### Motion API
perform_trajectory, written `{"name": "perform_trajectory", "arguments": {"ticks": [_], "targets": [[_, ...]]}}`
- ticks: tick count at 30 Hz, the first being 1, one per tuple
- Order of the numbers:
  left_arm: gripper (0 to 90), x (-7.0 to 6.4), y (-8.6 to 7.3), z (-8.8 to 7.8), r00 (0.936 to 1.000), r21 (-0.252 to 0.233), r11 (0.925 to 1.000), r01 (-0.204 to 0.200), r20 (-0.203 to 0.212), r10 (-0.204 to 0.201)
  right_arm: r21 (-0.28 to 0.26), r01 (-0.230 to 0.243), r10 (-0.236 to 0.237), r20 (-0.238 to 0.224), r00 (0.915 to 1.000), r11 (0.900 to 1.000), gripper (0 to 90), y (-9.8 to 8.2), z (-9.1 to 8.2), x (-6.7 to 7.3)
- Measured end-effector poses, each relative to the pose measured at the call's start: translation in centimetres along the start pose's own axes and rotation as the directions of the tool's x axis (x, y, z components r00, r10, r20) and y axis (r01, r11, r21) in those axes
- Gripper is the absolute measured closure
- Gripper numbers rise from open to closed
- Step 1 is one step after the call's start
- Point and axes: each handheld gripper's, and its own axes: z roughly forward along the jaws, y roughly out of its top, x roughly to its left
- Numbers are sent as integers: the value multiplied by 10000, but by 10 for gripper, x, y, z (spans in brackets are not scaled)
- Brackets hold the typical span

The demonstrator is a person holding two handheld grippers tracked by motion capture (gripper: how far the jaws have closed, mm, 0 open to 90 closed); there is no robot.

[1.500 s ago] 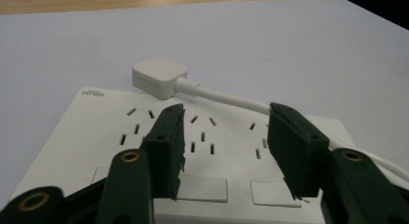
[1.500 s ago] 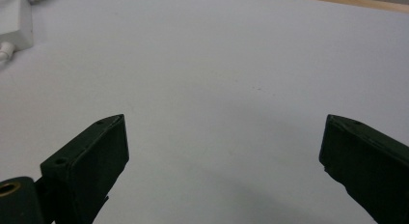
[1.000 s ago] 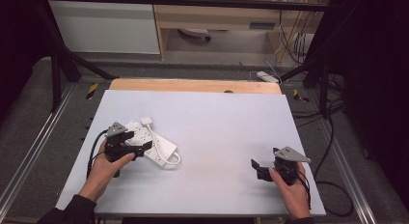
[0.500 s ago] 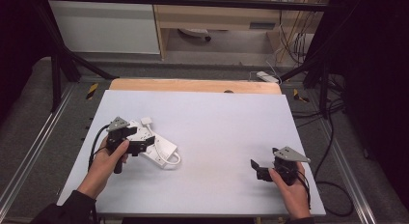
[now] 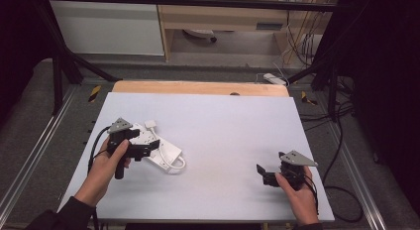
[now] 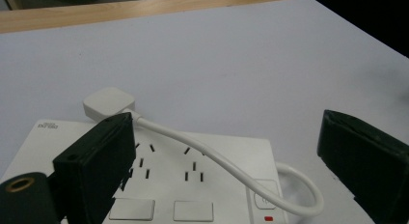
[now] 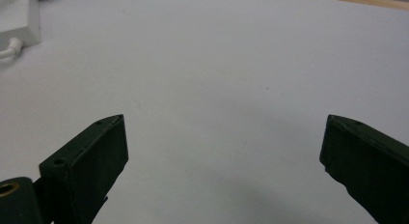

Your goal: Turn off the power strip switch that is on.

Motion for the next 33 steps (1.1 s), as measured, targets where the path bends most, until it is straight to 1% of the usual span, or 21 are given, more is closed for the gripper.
{"name": "perform_trajectory", "arguments": {"ticks": [4,7,8,13,17,19,26,31,33], "targets": [[69,-1,1,-9,10000,-76,10000,34,55,-33,-14,6,-6,25,10000,10000,34,0,0,0],[70,-2,-1,-16,10000,-39,10000,-69,27,69,-14,-19,19,65,10000,10000,35,0,0,0],[71,-3,-1,-19,10000,-86,10000,-27,45,27,-14,-34,34,85,10000,10000,35,0,-1,-1],[74,-6,-6,-33,9999,-222,9997,-121,44,122,-27,-24,24,74,10000,10000,45,0,-1,-1],[81,-7,-11,-44,9999,-424,9990,-163,28,165,-8,-77,77,3,10000,10000,48,0,-1,-1],[85,-7,-15,-48,9999,-507,9987,-110,20,111,1,-73,73,-24,10000,10000,48,0,-1,-1],[76,-4,-27,-62,10000,-558,9984,-74,6,74,3,-38,38,-65,10000,10000,45,1,-1,0],[73,1,-36,-71,9999,-662,9977,147,-79,-153,28,-83,83,-45,10000,10000,42,0,-1,0],[73,3,-39,-74,9998,-669,9977,144,-119,-153,22,-50,50,-39,10000,10000,42,0,-1,0]]}}
